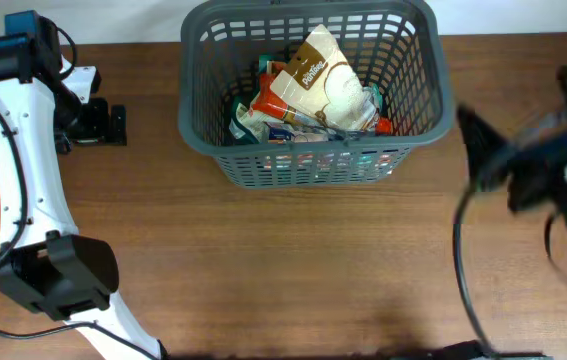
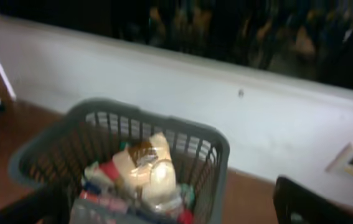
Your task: Pack container
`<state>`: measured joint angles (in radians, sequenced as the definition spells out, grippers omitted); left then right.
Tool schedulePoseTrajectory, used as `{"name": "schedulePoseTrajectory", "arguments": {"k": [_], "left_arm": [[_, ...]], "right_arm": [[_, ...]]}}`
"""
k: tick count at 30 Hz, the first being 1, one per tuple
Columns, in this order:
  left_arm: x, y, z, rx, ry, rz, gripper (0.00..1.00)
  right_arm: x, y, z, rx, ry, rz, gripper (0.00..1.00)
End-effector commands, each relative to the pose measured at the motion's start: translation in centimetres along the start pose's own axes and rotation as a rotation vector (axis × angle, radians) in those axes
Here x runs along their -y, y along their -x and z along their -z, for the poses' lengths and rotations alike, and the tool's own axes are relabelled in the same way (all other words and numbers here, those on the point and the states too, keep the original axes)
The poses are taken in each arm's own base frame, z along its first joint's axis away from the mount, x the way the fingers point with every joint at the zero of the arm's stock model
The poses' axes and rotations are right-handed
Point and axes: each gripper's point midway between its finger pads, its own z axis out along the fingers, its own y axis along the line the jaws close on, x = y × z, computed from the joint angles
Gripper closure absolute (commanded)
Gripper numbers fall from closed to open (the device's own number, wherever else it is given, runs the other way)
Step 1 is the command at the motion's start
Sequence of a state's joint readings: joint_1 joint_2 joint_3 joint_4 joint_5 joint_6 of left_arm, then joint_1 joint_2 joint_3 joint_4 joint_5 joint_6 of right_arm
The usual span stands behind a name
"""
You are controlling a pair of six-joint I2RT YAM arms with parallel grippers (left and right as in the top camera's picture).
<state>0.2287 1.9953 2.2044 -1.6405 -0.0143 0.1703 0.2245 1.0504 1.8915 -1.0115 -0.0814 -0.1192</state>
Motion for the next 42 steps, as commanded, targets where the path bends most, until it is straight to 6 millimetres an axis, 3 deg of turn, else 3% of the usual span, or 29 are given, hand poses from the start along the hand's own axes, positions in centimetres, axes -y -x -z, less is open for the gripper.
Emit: {"name": "schedulePoseTrajectory", "arguments": {"k": [1,6,8,13,17,23,28,36,38,42], "left_arm": [[0.0,-0.2,0.7,0.017,-0.007,0.018,0.01],[0.0,-0.2,0.7,0.017,-0.007,0.018,0.01],[0.0,-0.2,0.7,0.017,-0.007,0.018,0.01],[0.0,-0.2,0.7,0.017,-0.007,0.018,0.01],[0.0,-0.2,0.7,0.017,-0.007,0.018,0.01],[0.0,-0.2,0.7,0.017,-0.007,0.018,0.01],[0.0,-0.2,0.7,0.016,-0.007,0.018,0.01],[0.0,-0.2,0.7,0.017,-0.007,0.018,0.01],[0.0,-0.2,0.7,0.017,-0.007,0.018,0.01],[0.0,-0.2,0.7,0.017,-0.007,0.018,0.01]], "right_arm": [[-0.1,-4.2,0.3,-0.02,-0.02,0.006,0.01],[0.4,-12.6,1.0,-0.028,-0.087,-0.008,0.01],[0.6,-16.7,0.8,-0.061,-0.119,-0.019,0.01],[1.1,-24.4,0.2,-0.099,-0.176,-0.042,0.01],[1.3,-29.4,-0.8,-0.12,-0.205,-0.052,0.01],[1.1,-35.1,-2.7,-0.141,-0.206,-0.056,0.01],[1.0,-37.7,-3.6,-0.168,-0.203,-0.061,0.01],[1.0,-40.0,-4.4,-0.181,-0.209,-0.063,0.01],[1.3,-40.3,-4.5,-0.176,-0.221,-0.065,0.01],[2.4,-39.1,-3.9,-0.116,-0.276,-0.062,0.01]]}}
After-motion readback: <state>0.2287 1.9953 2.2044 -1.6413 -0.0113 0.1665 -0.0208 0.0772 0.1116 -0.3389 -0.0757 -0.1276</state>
